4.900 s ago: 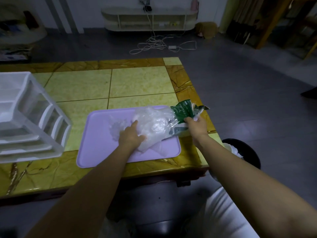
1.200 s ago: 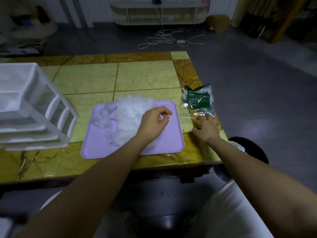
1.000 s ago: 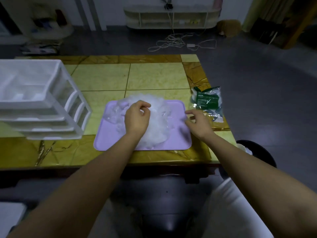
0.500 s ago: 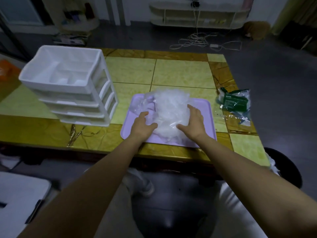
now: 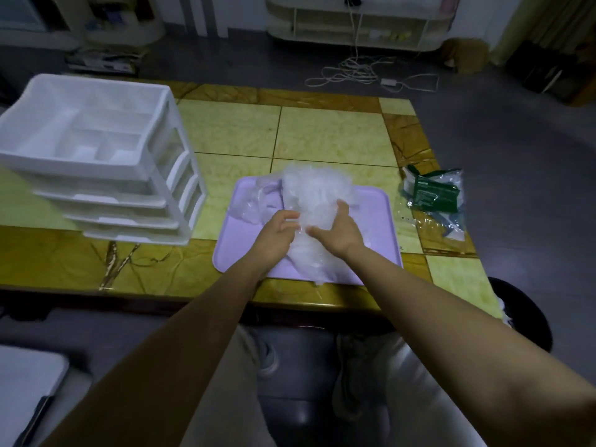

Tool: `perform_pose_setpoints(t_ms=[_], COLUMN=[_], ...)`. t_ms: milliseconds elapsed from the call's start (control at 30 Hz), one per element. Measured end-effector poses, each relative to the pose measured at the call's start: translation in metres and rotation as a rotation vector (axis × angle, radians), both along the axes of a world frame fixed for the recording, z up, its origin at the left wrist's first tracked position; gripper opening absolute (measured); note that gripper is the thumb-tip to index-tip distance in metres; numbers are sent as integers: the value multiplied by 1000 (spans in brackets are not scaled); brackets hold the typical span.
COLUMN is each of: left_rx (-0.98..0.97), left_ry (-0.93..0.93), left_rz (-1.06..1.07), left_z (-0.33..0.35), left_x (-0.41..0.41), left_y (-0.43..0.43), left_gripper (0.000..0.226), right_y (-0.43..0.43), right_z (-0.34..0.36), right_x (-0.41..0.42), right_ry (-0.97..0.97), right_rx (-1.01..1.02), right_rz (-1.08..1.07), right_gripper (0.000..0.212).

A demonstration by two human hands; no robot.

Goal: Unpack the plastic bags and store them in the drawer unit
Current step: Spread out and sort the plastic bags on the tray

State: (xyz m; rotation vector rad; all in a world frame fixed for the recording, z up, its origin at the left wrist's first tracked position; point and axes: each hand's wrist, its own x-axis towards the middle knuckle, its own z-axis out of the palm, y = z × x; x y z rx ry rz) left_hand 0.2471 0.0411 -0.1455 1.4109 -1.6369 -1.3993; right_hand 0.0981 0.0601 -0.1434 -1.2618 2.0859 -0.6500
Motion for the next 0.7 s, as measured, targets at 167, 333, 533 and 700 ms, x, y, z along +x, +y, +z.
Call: perform_pose_setpoints(t_ms=[167,333,533,700], left_rx=[-54,-103,-73,38], left_ry=[-65,-326,-373,-367], left_rz=[67,22,175,156], left_z=[-7,-12,-4,0], left_x=[-13,-34,-55,-68], left_y=[-20,-25,-15,-15], left_gripper=[38,52,89,121], right_y=[-9,0,7,9], right_z=[-8,-9,5,-12], right_x=[-33,-63,-65,-78], right_ry=[-410,-581,-25,-149], right_rx=[-40,-57,-406,-1], right_rz=[-337,-526,-355,-261], right_gripper=[60,83,83,54])
